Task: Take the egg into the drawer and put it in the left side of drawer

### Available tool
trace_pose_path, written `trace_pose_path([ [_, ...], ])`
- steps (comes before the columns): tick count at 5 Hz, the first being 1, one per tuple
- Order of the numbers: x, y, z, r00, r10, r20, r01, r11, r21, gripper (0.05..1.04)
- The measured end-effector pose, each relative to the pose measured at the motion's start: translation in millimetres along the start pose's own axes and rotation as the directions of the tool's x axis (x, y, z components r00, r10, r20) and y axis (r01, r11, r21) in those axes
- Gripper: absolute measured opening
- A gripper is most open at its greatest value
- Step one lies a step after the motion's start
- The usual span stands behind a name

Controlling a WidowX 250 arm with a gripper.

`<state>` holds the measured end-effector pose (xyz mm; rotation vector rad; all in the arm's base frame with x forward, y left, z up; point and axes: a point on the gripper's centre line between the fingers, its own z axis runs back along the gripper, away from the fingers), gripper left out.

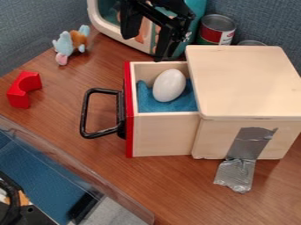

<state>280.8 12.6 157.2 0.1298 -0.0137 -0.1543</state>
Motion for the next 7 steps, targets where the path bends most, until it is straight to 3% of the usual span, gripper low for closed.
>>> trace_pose_path([
  [1, 0.8, -1.2, -7.8, 1.000, -0.005, -0.019, 0.005, 1.000, -0.004, 0.999],
  [3, 23.5, -4.9, -21.6, 0.992, -0.070, 0.109, 0.071, 0.997, -0.010, 0.999],
  [5, 30.7, 2.9, -45.1, 0.968, -0.127, 0.218, 0.131, 0.991, -0.006, 0.999],
  [7, 28.1, -24.7, -57.7, 0.949, -0.203, 0.241, 0.217, 0.976, -0.034, 0.999],
])
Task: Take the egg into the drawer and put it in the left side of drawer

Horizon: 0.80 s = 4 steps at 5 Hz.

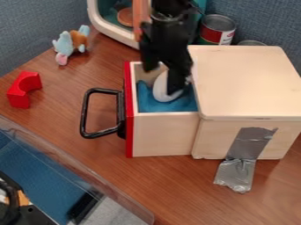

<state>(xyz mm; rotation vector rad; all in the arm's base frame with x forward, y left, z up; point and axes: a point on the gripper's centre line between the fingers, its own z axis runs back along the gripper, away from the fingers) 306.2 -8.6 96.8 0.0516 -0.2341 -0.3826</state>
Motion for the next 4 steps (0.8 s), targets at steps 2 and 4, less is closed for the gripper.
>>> trace_pose_path([
  [2, 5.2, -9.7, -3.2, 0.999, -0.038, 0.034, 0.037, 0.999, 0.012, 0.998],
  [4, 5.9, 0.1, -12.6, 0.999, -0.033, 0.038, 0.032, 0.999, 0.031, 0.998],
])
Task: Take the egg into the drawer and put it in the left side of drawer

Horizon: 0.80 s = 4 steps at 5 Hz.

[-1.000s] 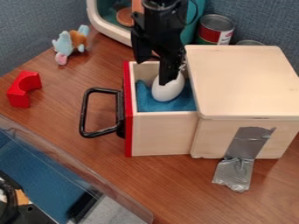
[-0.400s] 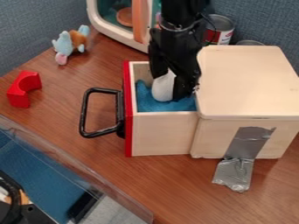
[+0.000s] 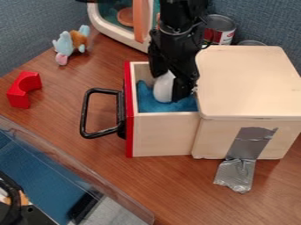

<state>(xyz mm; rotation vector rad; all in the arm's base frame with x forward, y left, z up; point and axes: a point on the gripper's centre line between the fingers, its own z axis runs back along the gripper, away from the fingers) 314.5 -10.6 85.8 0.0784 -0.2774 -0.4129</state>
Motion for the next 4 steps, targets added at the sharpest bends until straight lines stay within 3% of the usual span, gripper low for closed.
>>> trace_pose_path([
  [3, 1.3, 10.7, -18.0, 0.999, 0.045, -0.003, -0.045, 0.999, 0.012, 0.999],
  [4, -1.0, 13.1, -27.6, 0.994, 0.107, 0.004, -0.107, 0.994, 0.025, 0.967],
])
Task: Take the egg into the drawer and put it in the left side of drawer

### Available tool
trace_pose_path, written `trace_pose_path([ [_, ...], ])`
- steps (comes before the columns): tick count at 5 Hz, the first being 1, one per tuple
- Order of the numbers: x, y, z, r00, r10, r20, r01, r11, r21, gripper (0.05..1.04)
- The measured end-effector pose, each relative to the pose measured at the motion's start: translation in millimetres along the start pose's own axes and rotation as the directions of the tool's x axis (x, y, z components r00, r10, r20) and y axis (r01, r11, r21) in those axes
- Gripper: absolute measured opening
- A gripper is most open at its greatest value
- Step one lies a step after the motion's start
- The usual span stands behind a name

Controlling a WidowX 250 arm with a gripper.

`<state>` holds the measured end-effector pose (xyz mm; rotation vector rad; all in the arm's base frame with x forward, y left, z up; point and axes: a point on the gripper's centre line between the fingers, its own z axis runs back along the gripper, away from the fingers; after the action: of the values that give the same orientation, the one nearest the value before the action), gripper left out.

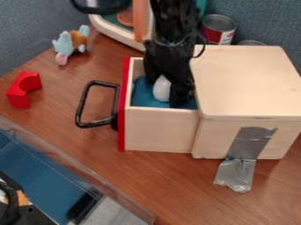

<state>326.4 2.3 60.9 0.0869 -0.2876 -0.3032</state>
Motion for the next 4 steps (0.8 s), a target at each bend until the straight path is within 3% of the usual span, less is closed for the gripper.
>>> trace_pose_path([
  [1, -3.3, 3.9, -6.3, 0.999, 0.037, -0.017, -0.037, 0.999, 0.000, 0.835],
  [2, -5.9, 4.4, -2.9, 0.999, 0.046, 0.001, -0.046, 0.999, -0.010, 0.835],
  [4, 8.1, 3.6, 62.2, 0.984, 0.043, 0.172, -0.037, 0.999, -0.035, 0.835],
])
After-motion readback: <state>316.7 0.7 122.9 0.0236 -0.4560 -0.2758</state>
